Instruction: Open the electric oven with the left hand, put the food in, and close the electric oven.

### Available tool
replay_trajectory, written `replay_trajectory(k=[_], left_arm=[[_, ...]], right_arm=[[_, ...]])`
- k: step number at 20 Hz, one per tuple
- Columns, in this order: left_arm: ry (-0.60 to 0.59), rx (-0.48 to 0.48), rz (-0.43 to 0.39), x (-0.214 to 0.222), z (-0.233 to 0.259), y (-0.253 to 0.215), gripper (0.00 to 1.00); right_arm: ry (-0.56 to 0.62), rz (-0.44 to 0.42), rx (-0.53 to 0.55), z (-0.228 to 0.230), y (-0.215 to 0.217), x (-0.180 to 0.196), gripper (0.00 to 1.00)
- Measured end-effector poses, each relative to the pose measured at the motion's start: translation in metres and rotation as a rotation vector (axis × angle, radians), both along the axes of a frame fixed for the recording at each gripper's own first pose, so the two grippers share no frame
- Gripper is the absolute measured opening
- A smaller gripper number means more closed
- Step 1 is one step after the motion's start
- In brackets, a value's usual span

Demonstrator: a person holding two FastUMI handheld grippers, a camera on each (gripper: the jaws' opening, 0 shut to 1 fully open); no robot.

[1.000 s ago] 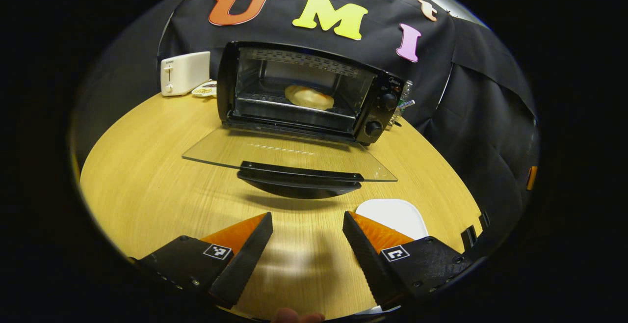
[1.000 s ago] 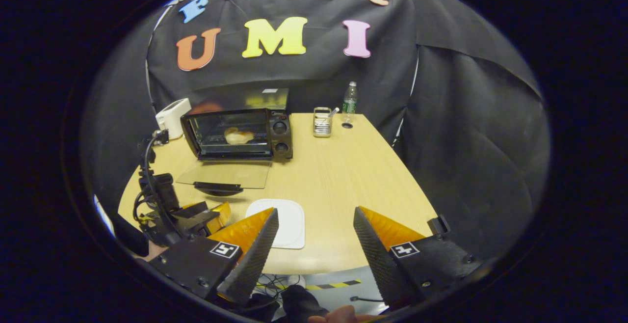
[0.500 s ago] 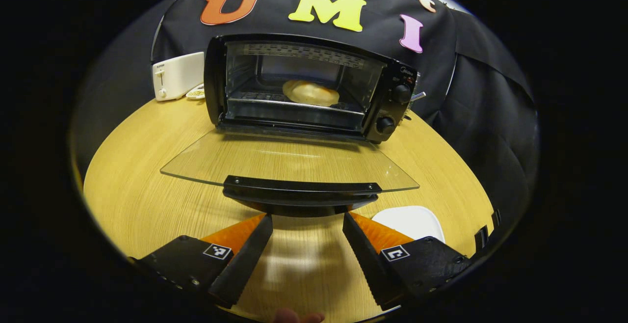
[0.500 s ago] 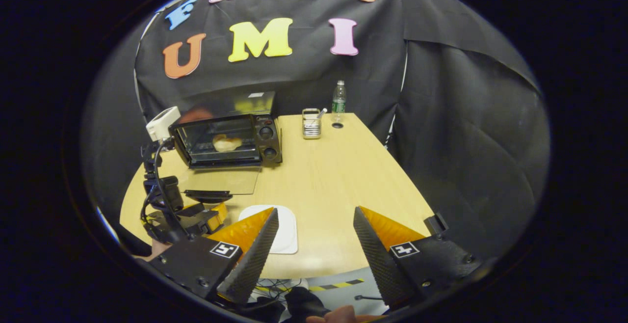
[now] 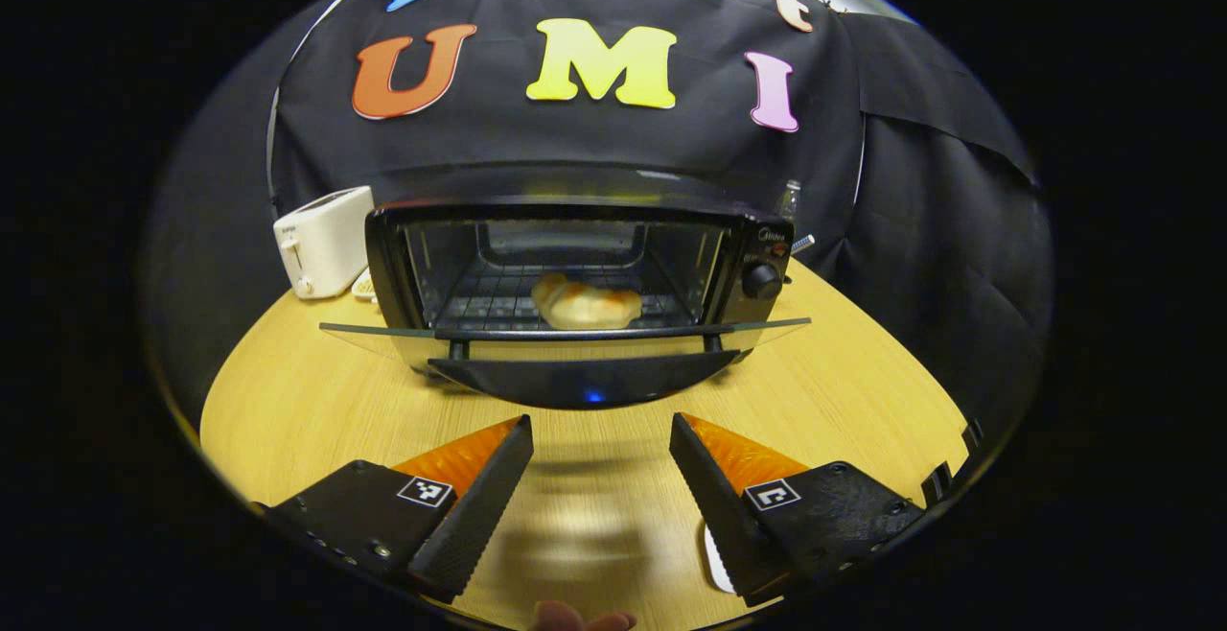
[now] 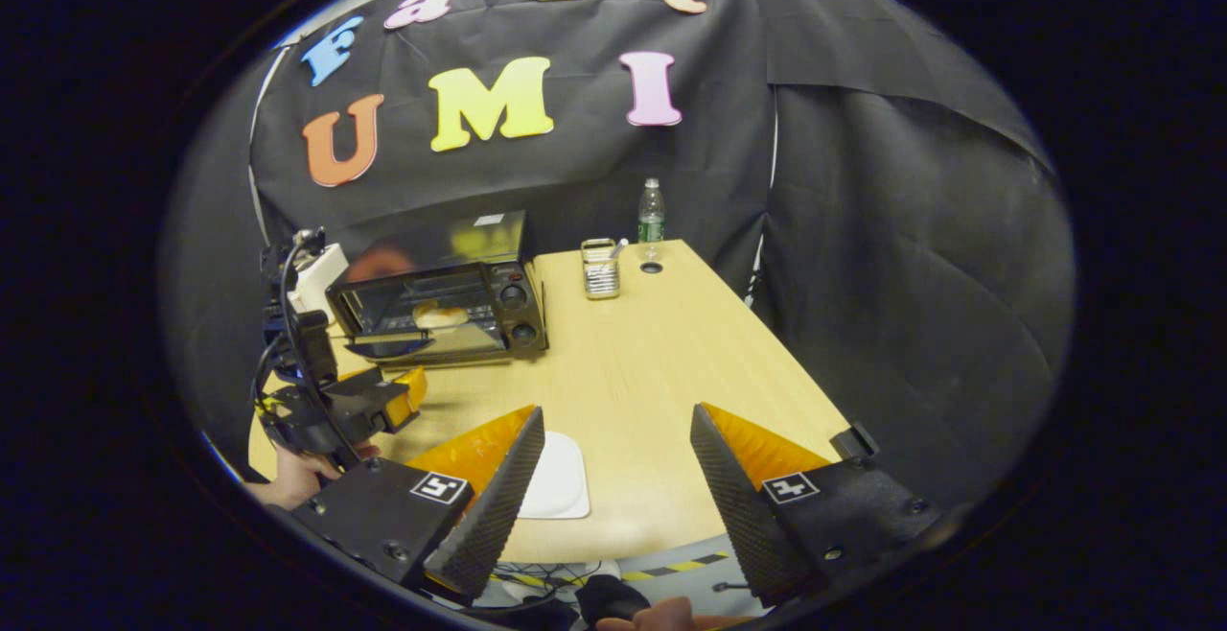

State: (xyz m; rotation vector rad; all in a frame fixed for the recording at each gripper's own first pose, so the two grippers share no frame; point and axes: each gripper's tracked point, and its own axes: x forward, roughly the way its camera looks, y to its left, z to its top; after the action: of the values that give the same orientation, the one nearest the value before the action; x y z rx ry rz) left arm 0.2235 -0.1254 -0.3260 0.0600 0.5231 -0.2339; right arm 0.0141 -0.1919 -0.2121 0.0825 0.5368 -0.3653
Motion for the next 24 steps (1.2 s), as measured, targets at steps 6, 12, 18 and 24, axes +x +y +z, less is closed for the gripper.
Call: replay_trajectory(k=[6,12,18,24], left_arm=[[-0.099,-0.006,0.003,0.039,0.053,-0.004,0.95],[-0.200,-0.026,0.035,0.061,0.116,0.001,0.95],[-0.319,-0.058,0.070,0.038,0.205,0.003,0.94],[-0.401,-0.094,0.098,-0.030,0.286,0.005,0.94]], right_arm=[[-0.052,-0.026,-0.009,0.024,-0.014,0.004,0.96],[-0.113,-0.003,-0.032,0.054,-0.024,0.015,0.96],[-0.248,0.092,-0.027,0.100,-0.014,0.057,0.96],[-0.412,0.196,-0.069,0.174,0.016,0.073,0.96]])
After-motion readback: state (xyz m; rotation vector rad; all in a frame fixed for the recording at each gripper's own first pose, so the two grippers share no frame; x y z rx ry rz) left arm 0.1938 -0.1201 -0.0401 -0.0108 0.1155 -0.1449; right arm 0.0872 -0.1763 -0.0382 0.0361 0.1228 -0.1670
